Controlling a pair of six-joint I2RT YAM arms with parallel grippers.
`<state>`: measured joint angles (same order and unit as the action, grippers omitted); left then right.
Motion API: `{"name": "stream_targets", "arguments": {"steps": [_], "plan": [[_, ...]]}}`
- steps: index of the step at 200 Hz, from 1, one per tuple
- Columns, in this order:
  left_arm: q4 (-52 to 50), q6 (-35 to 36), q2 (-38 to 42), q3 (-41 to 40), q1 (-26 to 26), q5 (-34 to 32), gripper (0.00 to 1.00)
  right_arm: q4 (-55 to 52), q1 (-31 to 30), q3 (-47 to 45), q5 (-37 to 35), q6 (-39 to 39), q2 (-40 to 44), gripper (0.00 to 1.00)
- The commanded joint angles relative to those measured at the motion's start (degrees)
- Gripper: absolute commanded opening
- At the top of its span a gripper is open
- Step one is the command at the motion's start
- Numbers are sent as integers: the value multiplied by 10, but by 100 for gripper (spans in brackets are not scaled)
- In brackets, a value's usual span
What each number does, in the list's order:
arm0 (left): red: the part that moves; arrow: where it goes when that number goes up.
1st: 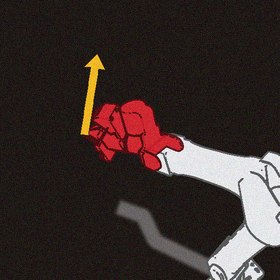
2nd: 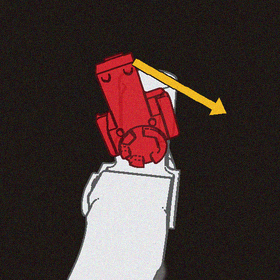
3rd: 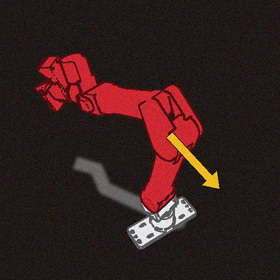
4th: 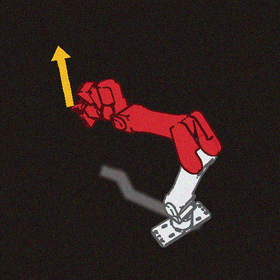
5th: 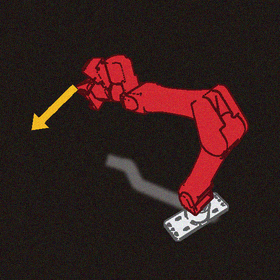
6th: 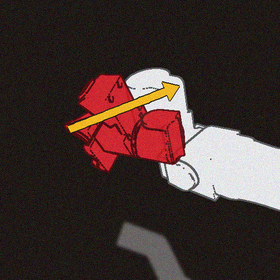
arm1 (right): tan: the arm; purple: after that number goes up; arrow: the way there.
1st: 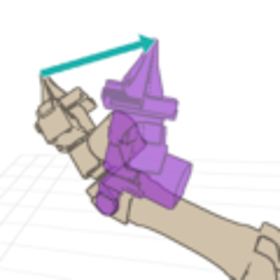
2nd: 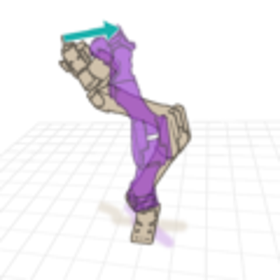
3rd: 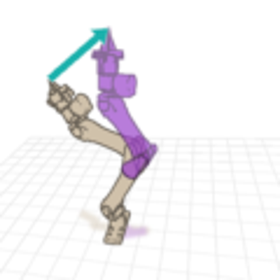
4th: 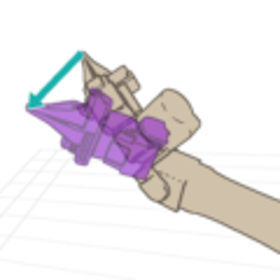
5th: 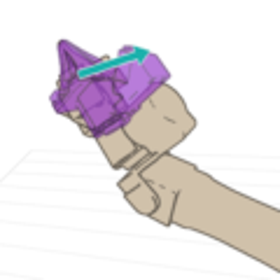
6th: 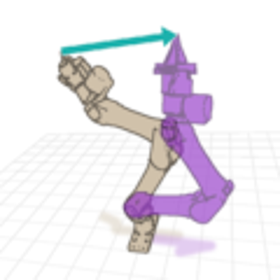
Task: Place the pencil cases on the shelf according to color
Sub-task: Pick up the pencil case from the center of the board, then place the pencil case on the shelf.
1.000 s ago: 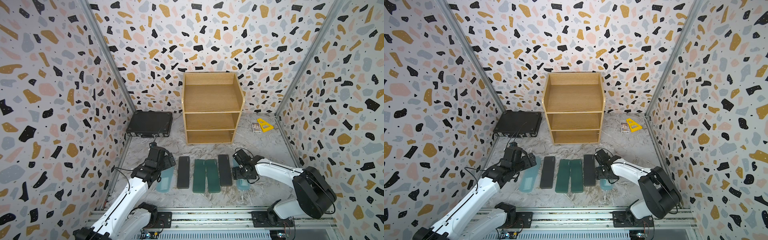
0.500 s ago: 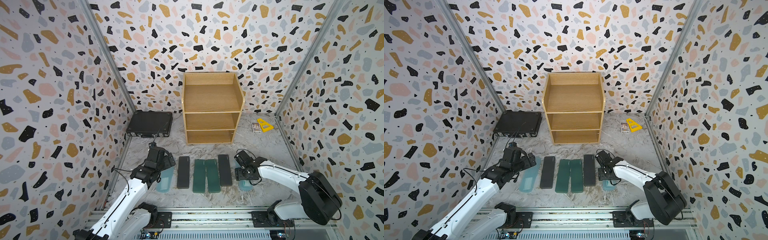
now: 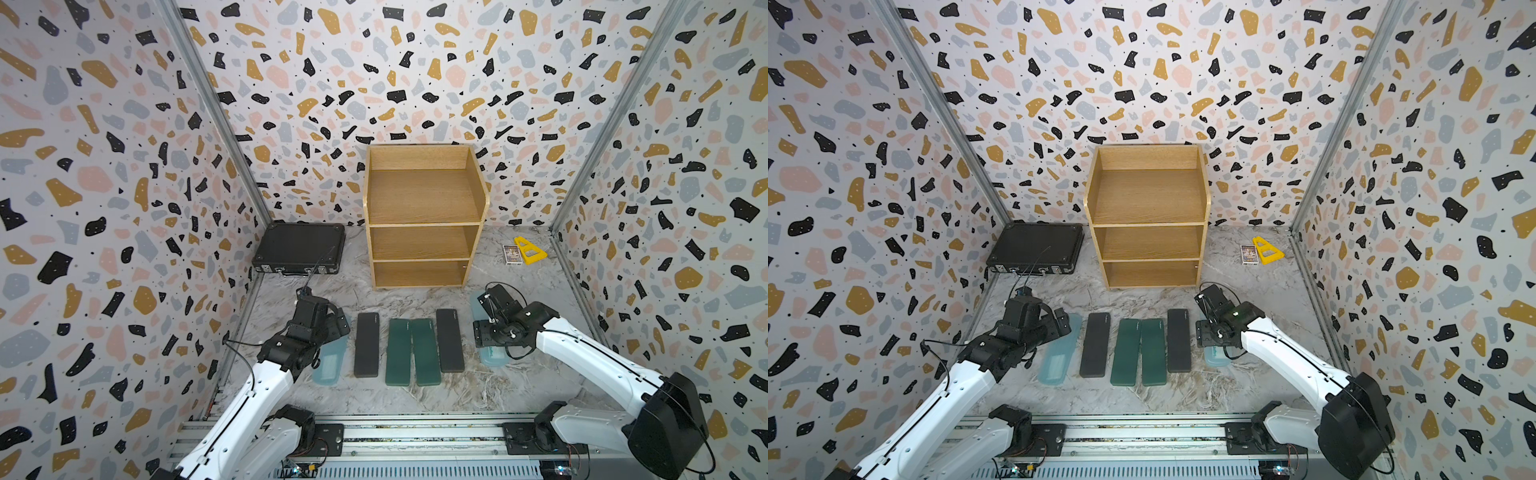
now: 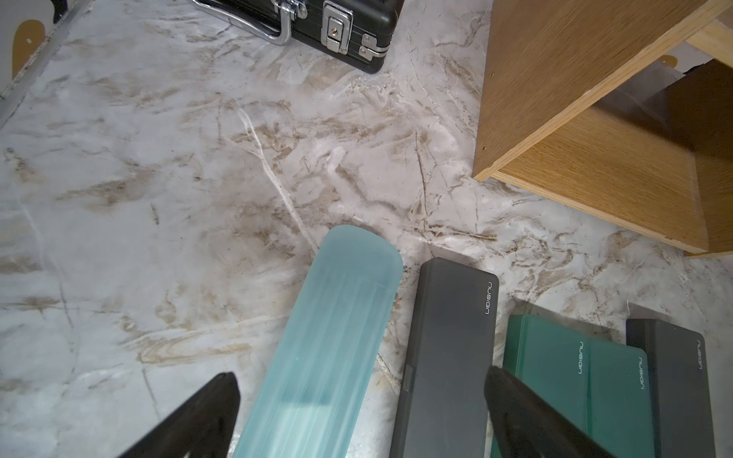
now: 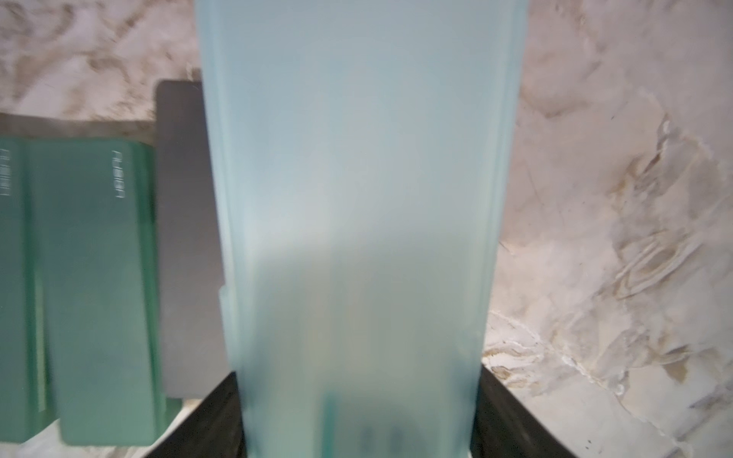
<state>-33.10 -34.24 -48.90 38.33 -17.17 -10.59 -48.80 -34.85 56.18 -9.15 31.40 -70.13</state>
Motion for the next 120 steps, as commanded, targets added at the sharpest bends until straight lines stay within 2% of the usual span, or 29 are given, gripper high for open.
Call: {"name": "stream_targets", "arguments": {"steps": [1,82,120], "plan": [[-19,-2,4,33,-3,-16,100,-81,-1,59,3,-20,10,39],[-52,3,-13,88,-4,-12,100,-173,-1,215,43,-46,-9,35],[-56,5,-16,102,-4,-8,100,-215,-1,307,63,-66,-45,36]]}}
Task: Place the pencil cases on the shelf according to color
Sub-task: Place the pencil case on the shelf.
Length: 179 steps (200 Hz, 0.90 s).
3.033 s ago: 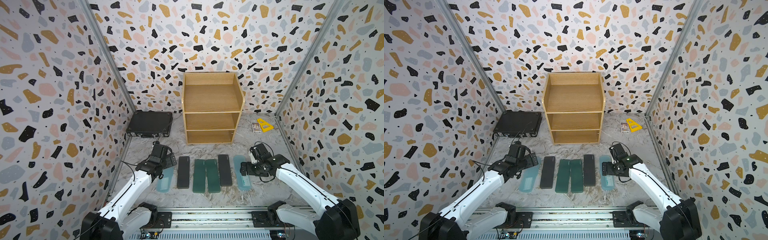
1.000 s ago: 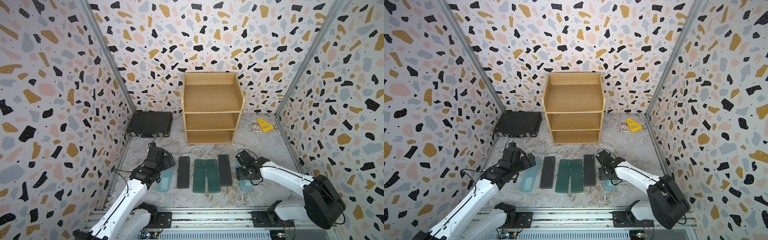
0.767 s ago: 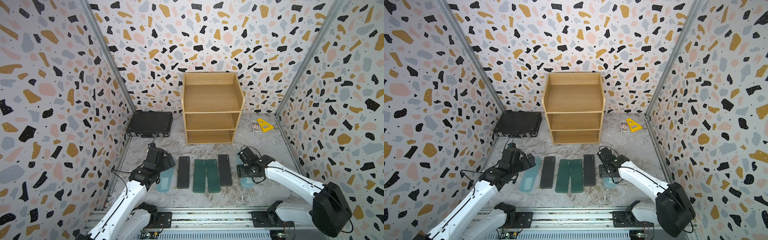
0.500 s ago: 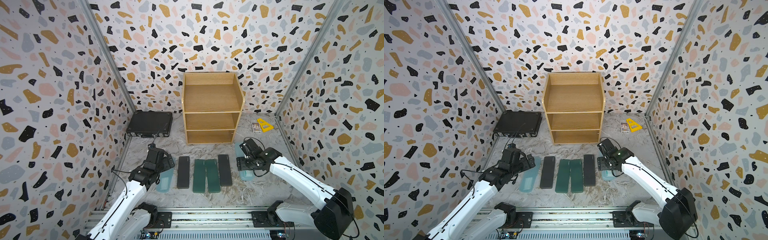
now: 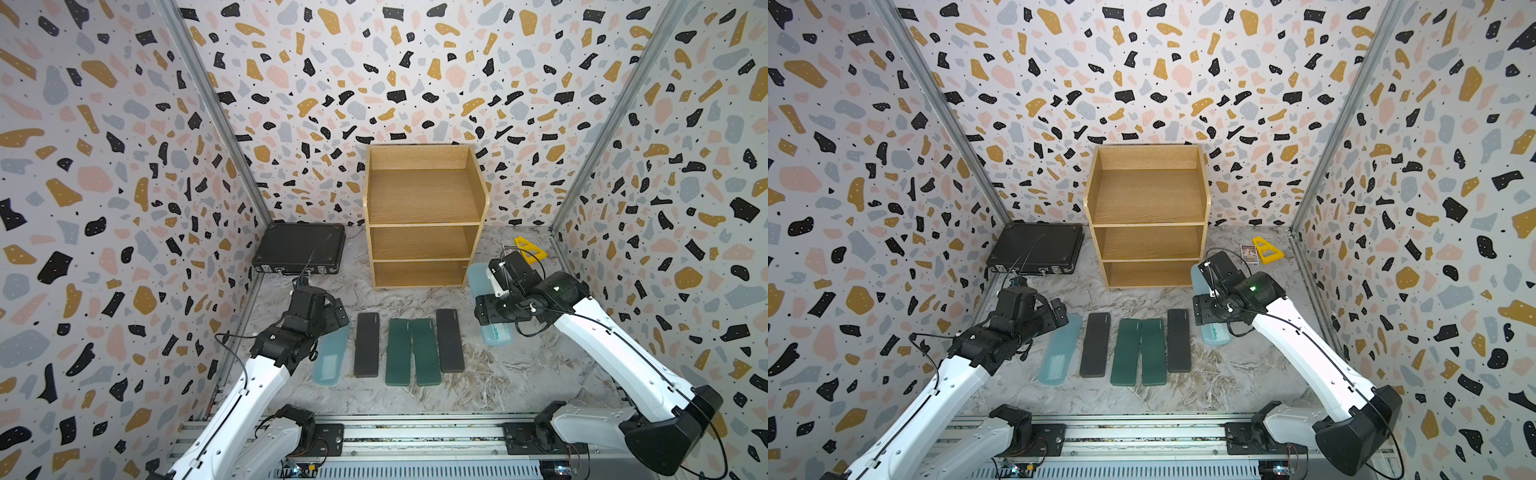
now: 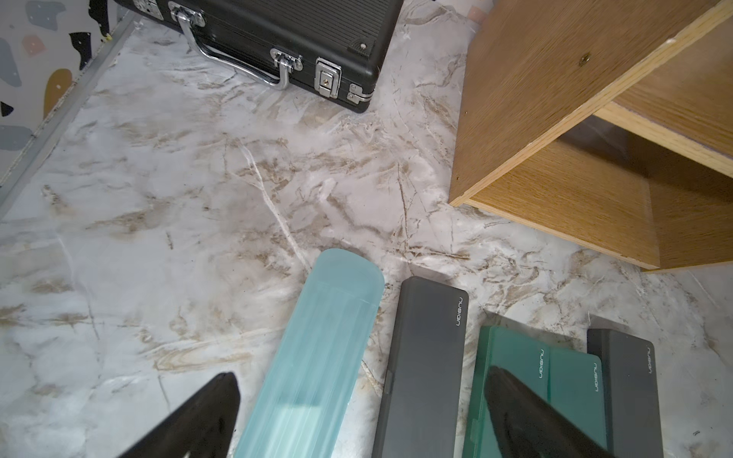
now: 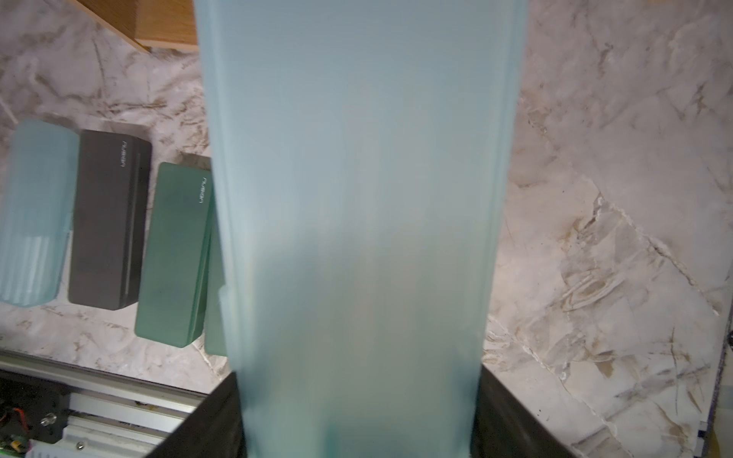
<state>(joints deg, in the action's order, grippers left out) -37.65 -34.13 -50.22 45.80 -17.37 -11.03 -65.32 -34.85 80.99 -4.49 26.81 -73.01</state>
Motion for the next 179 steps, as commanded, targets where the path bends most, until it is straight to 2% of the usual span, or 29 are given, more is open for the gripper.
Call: {"name": "stream_targets", "arguments": {"steps": [1,59,155,179], "plan": [[-11,4,-3,28,-2,-3,100,-50,-1,62,17,-21,-17,36],[-18,6,-14,54,-3,7,100,-95,-1,213,24,-42,-101,36],[-21,19,-11,59,-3,6,100,-220,0,602,27,-73,-316,35],[-19,23,-12,61,-3,6,100,-229,10,668,35,-75,-355,34]]}}
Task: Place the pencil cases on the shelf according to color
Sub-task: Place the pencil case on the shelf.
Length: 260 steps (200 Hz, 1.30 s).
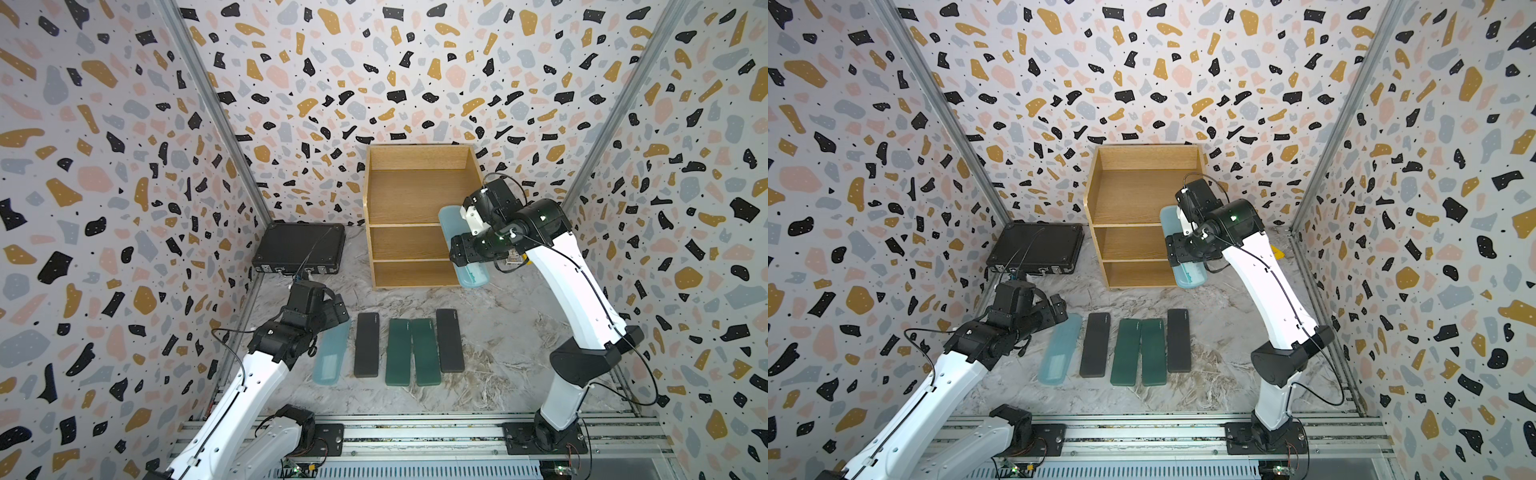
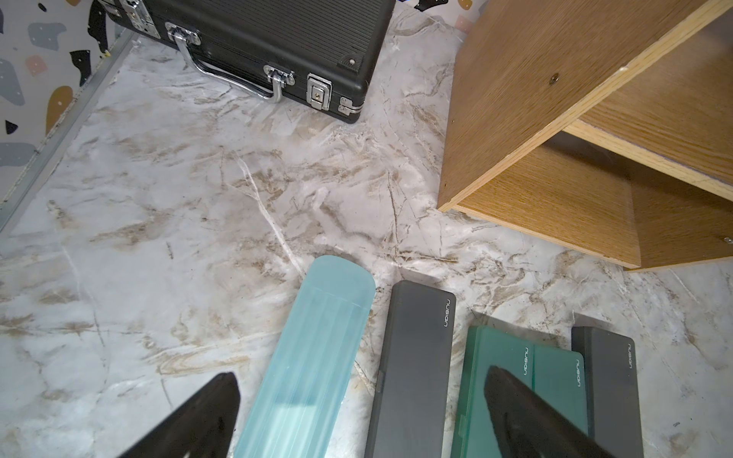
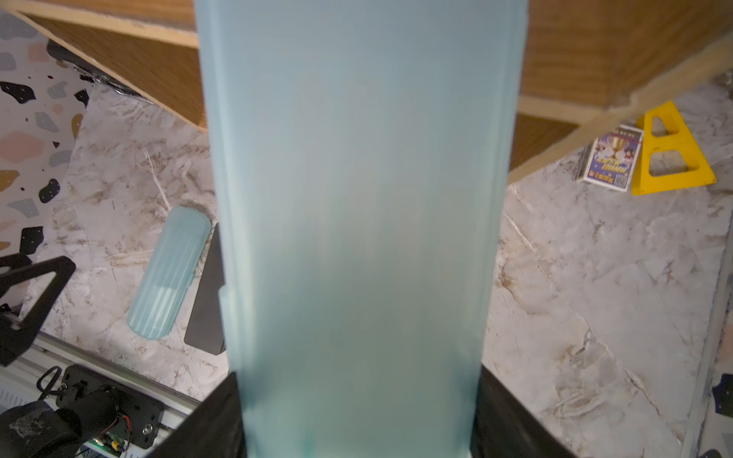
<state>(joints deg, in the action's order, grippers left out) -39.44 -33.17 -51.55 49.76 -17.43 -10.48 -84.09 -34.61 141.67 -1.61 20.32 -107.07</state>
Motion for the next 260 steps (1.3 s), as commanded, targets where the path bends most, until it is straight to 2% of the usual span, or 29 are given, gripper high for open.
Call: {"name": "stream_targets", "arguments": {"steps": [1,45,118,156,260], "plan": [[-2,14,1,21,-2,0,100,-41,8,62,6,-10,-16,34],[11,16,-4,18,-2,6,100,-15,29,107,2,-26,-57,34],[46,23,-36,5,-2,12,100,156,51,120,16,-35,-43,34],[64,22,-47,-4,-2,13,100,208,52,119,16,-43,-67,34],[114,16,-95,-11,-2,33,100,337,67,119,-35,-69,-142,35]]}}
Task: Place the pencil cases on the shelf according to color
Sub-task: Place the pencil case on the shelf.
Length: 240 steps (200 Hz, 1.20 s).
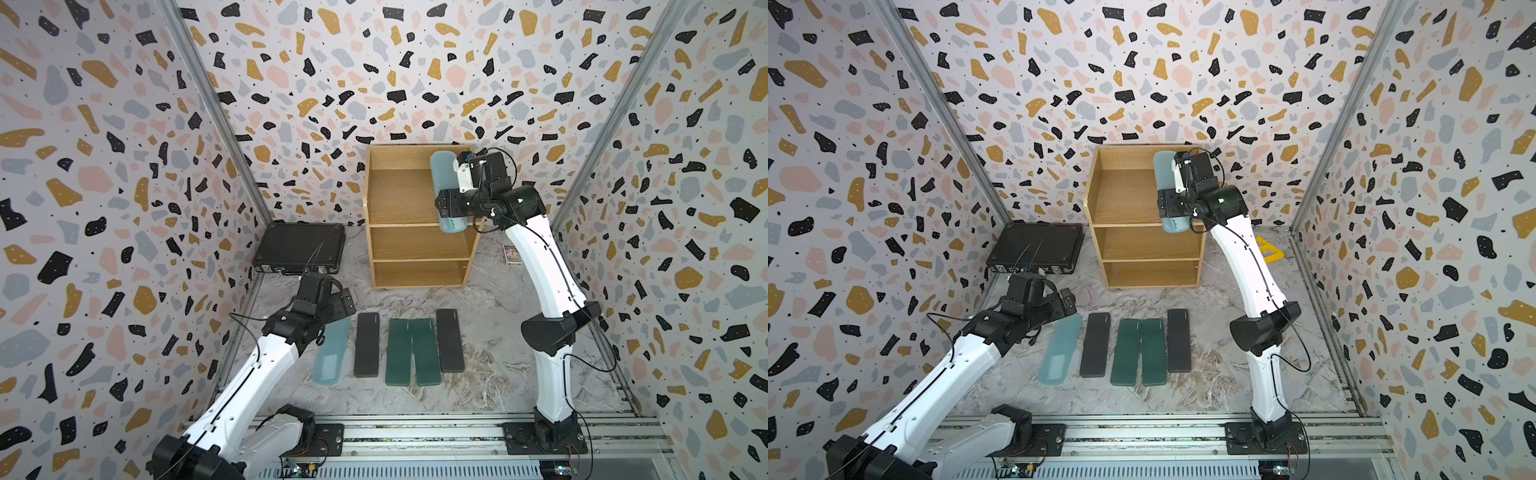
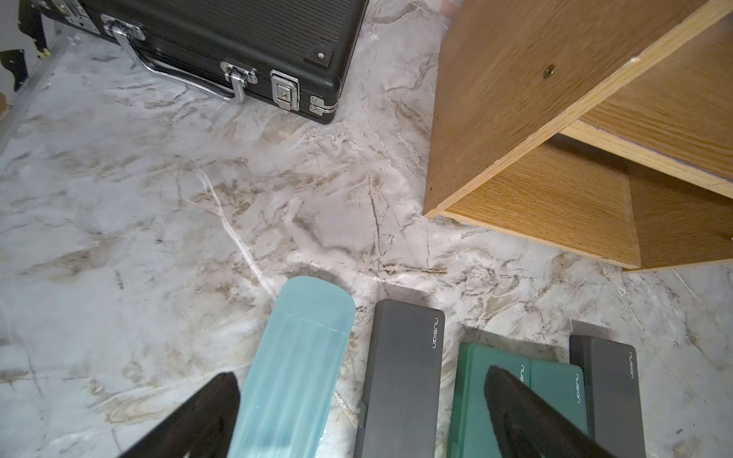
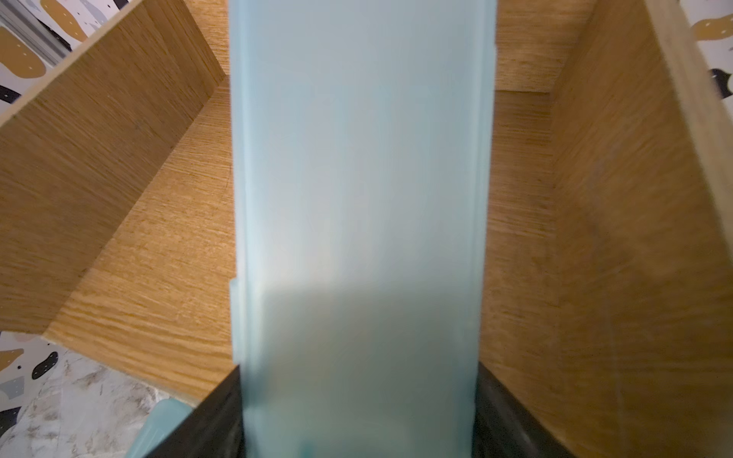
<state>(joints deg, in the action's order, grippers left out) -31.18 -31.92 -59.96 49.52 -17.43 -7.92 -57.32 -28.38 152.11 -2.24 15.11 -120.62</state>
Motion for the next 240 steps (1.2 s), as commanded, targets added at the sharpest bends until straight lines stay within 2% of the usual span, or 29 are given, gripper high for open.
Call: {"name": "stream_targets", "arguments": {"steps": [1,77,129,197,240], "plan": [[32,3,-11,-9,-2,7,100,71,6,14,-30,-18,-7,35],[60,6,-52,-16,-2,11,100,95,19,13,-37,-21,-70,36],[65,12,-80,-13,-2,7,100,98,21,-12,-42,-27,-86,60],[62,11,-89,-15,-2,12,100,74,20,-72,-52,-18,-40,63],[62,9,-89,-18,-2,16,100,70,21,-81,-65,-29,-33,79]]}}
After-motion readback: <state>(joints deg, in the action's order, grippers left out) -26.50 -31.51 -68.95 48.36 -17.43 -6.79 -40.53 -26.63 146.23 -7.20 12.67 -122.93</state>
